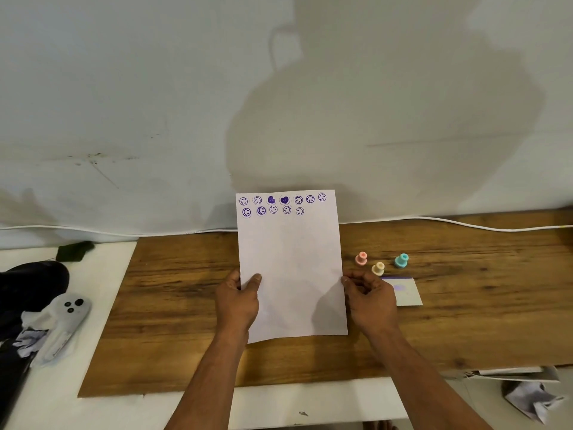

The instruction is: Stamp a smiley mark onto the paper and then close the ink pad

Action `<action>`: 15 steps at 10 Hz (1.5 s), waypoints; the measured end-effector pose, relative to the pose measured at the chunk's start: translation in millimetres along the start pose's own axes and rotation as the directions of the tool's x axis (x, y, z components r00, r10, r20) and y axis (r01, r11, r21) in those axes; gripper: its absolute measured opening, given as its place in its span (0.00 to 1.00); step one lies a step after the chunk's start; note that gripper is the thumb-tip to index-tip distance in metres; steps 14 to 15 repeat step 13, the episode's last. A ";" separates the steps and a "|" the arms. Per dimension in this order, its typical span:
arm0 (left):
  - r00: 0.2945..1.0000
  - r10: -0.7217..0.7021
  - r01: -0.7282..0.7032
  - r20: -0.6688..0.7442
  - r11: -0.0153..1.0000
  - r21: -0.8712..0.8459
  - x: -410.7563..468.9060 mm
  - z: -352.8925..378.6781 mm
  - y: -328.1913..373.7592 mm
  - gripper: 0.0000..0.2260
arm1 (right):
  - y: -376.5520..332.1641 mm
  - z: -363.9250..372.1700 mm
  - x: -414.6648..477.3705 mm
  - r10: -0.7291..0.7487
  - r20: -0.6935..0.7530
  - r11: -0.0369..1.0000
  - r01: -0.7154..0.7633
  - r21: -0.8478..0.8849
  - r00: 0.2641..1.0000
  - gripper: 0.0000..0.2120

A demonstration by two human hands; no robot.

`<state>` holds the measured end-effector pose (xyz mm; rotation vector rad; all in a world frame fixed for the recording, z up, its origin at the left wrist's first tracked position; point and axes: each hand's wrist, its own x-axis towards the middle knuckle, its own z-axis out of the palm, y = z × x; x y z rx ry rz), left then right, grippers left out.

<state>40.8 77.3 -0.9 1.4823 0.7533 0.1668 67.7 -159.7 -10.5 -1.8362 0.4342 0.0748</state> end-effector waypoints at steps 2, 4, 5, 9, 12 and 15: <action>0.998 0.010 -0.024 0.063 0.972 0.232 0.9 -1.5 -5.5 0.16 | 5.0 1.2 2.4 -0.027 -0.037 0.992 0.022 -0.122 0.999 0.07; 0.982 0.086 -0.181 0.166 0.662 0.727 -7.4 -2.1 -17.7 0.33 | 12.2 4.1 1.7 -0.097 -0.059 0.927 0.069 -0.369 0.994 0.10; 0.967 0.157 -0.252 0.200 0.479 0.841 -12.2 -1.5 -20.0 0.33 | 13.2 4.7 -1.3 -0.146 -0.036 0.872 0.111 -0.477 0.989 0.10; 0.953 0.162 -0.300 0.257 0.372 0.879 -17.4 -3.4 -21.1 0.24 | 28.9 9.4 -3.6 -0.269 0.252 0.620 0.367 -0.693 0.930 0.17; 0.949 0.190 -0.306 0.252 0.360 0.881 -16.5 -3.7 -22.5 0.23 | -20.7 15.3 -16.4 -0.628 0.240 0.397 0.569 -0.720 0.741 0.30; 0.954 0.197 -0.284 0.228 0.333 0.899 -15.2 -2.4 -22.2 0.23 | -40.1 22.0 -22.2 -0.695 0.214 0.371 0.597 -0.712 0.687 0.36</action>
